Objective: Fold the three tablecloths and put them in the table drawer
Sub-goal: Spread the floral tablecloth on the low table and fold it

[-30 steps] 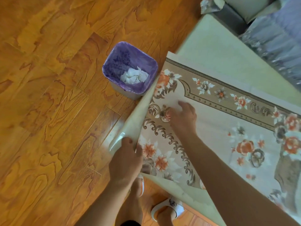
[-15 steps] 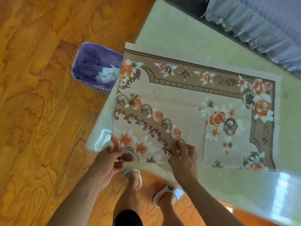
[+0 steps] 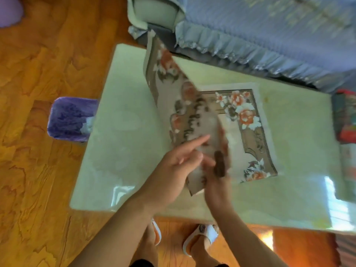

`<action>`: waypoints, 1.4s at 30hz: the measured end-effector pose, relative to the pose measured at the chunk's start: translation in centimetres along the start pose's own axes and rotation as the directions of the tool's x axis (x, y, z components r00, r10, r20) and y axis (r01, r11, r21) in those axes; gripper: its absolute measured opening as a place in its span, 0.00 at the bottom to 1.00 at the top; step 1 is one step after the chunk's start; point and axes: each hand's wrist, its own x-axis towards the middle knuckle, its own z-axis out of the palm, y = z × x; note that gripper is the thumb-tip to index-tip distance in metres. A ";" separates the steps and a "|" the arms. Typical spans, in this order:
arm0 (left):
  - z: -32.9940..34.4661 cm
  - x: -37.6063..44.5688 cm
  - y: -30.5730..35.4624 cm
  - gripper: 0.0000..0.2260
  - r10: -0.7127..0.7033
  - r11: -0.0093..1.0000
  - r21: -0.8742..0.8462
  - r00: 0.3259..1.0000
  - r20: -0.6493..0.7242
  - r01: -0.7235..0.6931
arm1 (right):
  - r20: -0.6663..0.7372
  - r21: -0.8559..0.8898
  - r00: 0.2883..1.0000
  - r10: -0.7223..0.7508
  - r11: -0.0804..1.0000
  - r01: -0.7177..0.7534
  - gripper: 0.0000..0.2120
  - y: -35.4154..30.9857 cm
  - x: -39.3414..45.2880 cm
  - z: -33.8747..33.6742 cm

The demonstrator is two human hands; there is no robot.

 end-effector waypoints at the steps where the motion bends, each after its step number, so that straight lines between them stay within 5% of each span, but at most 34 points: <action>1: 1.4 0.7 -0.3 0.17 0.006 1.000 -0.009 1.000 -0.005 -0.006 | -0.074 0.098 0.996 0.059 0.994 -0.051 0.10 0.2 1.2 -2.7; 4: 5.2 3.2 -5.6 0.16 -0.031 0.970 0.236 0.990 -0.139 0.064 | -0.212 0.240 0.950 0.229 0.955 -0.177 0.24 2.2 4.6 -10.4; 9: 11.6 5.1 -19.0 0.45 -0.286 0.623 0.695 0.932 -0.224 0.359 | -0.011 0.465 0.833 0.552 0.740 -0.485 0.12 10.1 10.5 -18.5; 12: 15.3 6.3 -22.2 0.46 -0.048 0.363 0.854 0.923 -0.382 0.372 | 0.008 0.441 0.801 0.598 0.717 -0.540 0.09 14.5 14.4 -21.6; 16: 18.1 8.2 -24.2 0.39 0.162 0.321 0.854 0.864 -0.476 0.410 | -0.137 0.501 0.781 0.609 0.723 -0.476 0.16 17.5 17.9 -26.0; 18: 18.2 8.7 -24.7 0.38 0.174 0.233 0.882 0.875 -0.453 0.410 | -0.201 0.495 0.786 0.585 0.753 -0.434 0.19 19.1 18.9 -28.1; 23: 16.2 8.2 -24.0 0.36 0.154 0.058 0.967 0.954 -0.256 0.250 | -0.264 0.307 0.815 0.516 0.846 -0.436 0.05 20.1 19.6 -28.9; 28: 14.5 7.8 -22.2 0.31 0.109 0.184 0.925 0.928 -0.356 0.333 | -0.236 0.177 0.858 0.457 0.888 -0.424 0.09 20.4 20.3 -26.4; 32: 13.3 6.1 -20.5 0.33 0.114 0.180 0.882 0.881 -0.458 0.435 | -0.169 0.066 0.871 0.461 0.887 -0.456 0.09 20.2 17.8 -24.3; 36: 11.5 1.9 -21.2 0.34 -0.057 0.180 0.813 0.831 -0.553 0.553 | -0.129 -0.160 0.904 0.406 0.892 -0.424 0.04 19.3 14.2 -22.3; 42: 10.5 1.6 -23.1 0.32 -0.114 0.448 0.618 0.726 -0.678 0.647 | -0.144 -0.393 0.918 0.369 0.830 -0.395 0.07 19.2 13.7 -22.1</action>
